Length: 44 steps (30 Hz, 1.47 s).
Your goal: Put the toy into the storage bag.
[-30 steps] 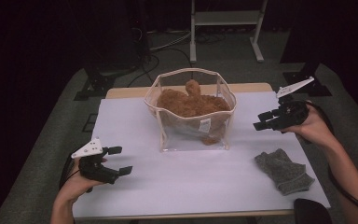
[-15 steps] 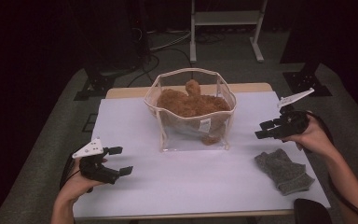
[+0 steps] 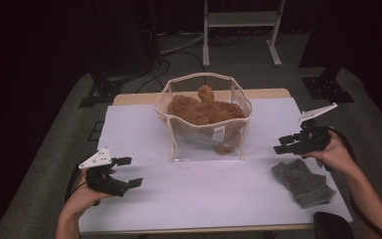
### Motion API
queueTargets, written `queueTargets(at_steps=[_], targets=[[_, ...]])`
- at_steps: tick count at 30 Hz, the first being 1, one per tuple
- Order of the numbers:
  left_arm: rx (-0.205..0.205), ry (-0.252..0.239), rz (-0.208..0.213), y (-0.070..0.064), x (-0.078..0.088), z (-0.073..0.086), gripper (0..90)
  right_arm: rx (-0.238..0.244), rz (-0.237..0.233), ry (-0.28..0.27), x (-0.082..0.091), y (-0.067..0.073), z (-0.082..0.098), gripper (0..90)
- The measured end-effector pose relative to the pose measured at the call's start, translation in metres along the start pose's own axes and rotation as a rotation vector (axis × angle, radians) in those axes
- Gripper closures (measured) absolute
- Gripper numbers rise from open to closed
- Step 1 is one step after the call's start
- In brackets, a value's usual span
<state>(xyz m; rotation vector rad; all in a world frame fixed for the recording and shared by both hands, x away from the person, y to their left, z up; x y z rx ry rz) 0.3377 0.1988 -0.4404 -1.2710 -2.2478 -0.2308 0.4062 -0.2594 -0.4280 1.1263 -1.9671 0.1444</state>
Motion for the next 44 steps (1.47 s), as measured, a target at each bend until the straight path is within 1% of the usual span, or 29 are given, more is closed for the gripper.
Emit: queueTargets(at_steps=[7,8,11,23,27,30,38,44], targets=[[-0.002,-0.002,-0.003,0.0,0.0,-0.001,8.5,-0.026,-0.01,-0.019,-0.005,-0.002,0.01,39.3],[-0.003,-0.002,-0.002,0.0,0.0,-0.001,8.5,-0.023,-0.012,-0.023,-0.006,-0.003,0.011,39.1],[-0.002,0.002,0.0,-0.001,0.0,0.0,8.5,-0.035,-0.016,-0.033,-0.007,-0.002,0.014,38.8],[-0.007,0.006,0.002,-0.002,-0.002,-0.001,8.5,-0.055,-0.026,-0.058,-0.01,-0.004,0.03,38.1],[-0.006,0.009,0.001,-0.003,-0.002,0.0,8.5,-0.067,-0.032,-0.074,-0.009,-0.003,0.033,38.0],[-0.01,0.011,0.002,-0.003,-0.003,-0.001,8.6,-0.066,-0.033,-0.086,-0.008,-0.001,0.035,38.0],[-0.018,0.014,0.004,-0.005,-0.003,-0.002,8.5,-0.085,-0.04,-0.103,-0.006,0.0,0.044,36.9],[-0.025,0.028,0.005,-0.006,-0.006,-0.001,8.5,-0.085,-0.047,-0.114,-0.006,0.003,0.047,36.0]])
Point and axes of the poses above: each handheld gripper's, and its own axes: x roughly backward along the jaws, z roughly out of its underside, y roughly to its left, the point moved 10 cm from there along -x, roughly forward along the jaws, and after that the axes turned 3 degrees about y, right-handed, at the moved point
